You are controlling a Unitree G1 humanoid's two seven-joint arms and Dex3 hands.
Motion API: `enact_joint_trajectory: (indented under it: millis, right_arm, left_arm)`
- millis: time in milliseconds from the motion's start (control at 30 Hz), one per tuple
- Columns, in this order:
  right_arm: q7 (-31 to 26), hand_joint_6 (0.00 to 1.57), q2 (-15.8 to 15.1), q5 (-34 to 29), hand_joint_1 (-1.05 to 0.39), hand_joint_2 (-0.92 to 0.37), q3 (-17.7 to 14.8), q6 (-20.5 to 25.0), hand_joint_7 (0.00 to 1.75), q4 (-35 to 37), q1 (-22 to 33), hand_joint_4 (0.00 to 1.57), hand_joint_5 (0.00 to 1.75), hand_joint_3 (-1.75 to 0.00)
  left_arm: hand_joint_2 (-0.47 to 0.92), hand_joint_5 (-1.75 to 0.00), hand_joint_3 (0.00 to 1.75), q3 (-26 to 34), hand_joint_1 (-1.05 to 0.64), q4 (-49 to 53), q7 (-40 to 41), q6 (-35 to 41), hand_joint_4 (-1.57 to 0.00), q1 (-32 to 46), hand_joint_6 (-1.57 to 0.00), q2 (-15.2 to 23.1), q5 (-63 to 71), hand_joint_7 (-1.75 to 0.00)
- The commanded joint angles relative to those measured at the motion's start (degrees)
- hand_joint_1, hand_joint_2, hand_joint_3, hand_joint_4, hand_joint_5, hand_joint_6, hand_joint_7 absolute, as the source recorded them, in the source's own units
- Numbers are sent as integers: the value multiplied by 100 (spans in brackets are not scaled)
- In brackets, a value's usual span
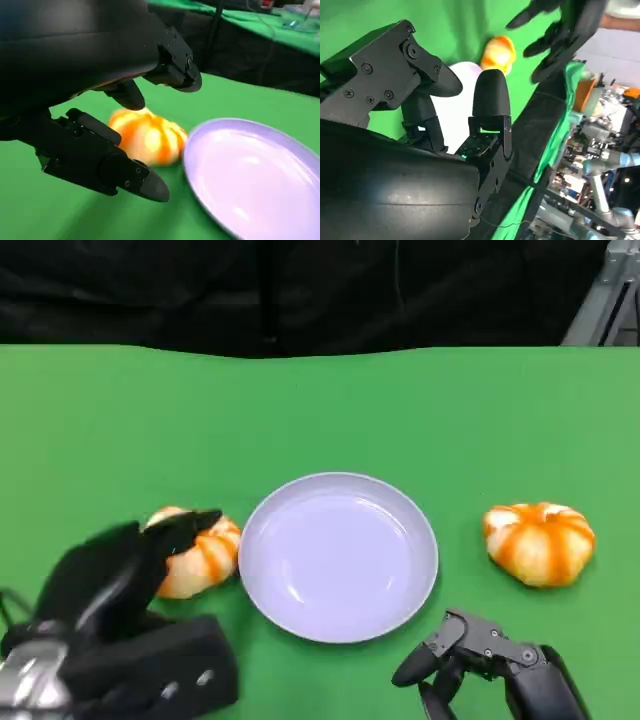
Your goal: Grasp the bread from the table and place it into the plate.
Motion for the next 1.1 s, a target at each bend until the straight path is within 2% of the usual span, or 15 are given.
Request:
enact_joint_trajectory:
  millis: [33,200,400,433,500,667,800,833,867,900,967,1000,1033,1067,1100]
  right_arm:
    - [-55,74,12,-22,-6,-42,-5,62,121,-72,54,75,164,-120]
    - [-98,74,7,-83,-6,-42,23,-27,120,-51,58,76,164,-119]
    - [-92,75,7,-97,-6,-42,24,4,120,-83,78,75,161,-121]
    - [-81,75,6,-101,-6,-42,27,35,120,-109,90,75,161,-121]
    - [-71,74,2,-107,-7,-41,27,51,120,-130,103,74,160,-121]
    - [-61,75,-8,-79,-7,-41,15,-3,119,-104,102,75,161,-121]
    - [-69,75,-5,-82,-7,-41,17,-26,118,-76,89,75,160,-122]
    - [-75,75,8,-100,-7,-41,30,2,118,-93,102,75,160,-122]
    - [-80,75,17,-114,-7,-40,40,23,118,-105,112,75,160,-122]
    - [-83,75,23,-123,-8,-40,46,36,118,-114,118,76,160,-122]
    - [-84,76,26,-129,-8,-40,48,42,118,-119,122,76,159,-122]
    - [-81,76,22,-133,-8,-40,52,45,118,-141,135,76,159,-123]
    - [-79,76,20,-136,-8,-41,55,48,118,-158,145,75,160,-122]
    - [-78,75,18,-138,-8,-41,57,50,118,-170,152,75,160,-121]
    - [-77,75,17,-139,-8,-42,58,52,118,-177,156,75,160,-121]
  left_arm:
    - [89,-53,0,-457,-52,403,-112,566,-27,-561,-40,166,735,-5]
    - [88,-53,0,-1062,-56,1134,133,833,-33,-1054,-45,308,1580,-5]
    - [87,-53,0,-1561,-56,2082,142,1074,-33,-1567,-45,249,1973,-3]
    - [86,-43,0,-1626,-55,2295,118,1112,-39,-1664,-47,214,1974,-2]
    - [87,-34,1,-1727,-55,2635,122,1141,-42,-1816,-46,171,1911,-1]
    - [88,-31,1,-2032,-57,3671,317,976,-45,-2247,-45,105,1783,0]
    - [92,-30,2,-2131,-56,4338,745,508,-46,-2488,-47,176,1484,-1]
    - [92,-34,2,-2076,-47,4477,1152,175,-57,-2476,-58,241,1323,-5]
    - [92,-56,5,-2046,-38,4599,1467,-79,-77,-2478,-82,290,1195,-7]
    - [92,-66,6,-2039,-36,4706,1693,-253,-83,-2491,-91,321,1102,-7]
    - [92,-74,6,-2080,-33,4859,1888,-385,-87,-2544,-99,340,1009,-6]
    - [92,-75,6,-2018,-33,4798,2340,-674,-88,-2484,-100,414,915,-6]
    - [91,-133,5,-1977,-30,4760,2689,-895,-87,-2442,-113,471,840,-18]
    - [91,-153,4,-1954,-29,4748,2939,-1055,-87,-2419,-117,512,787,-22]
    - [90,-164,4,-1954,-29,4765,3093,-1155,-86,-2415,-119,537,749,-25]
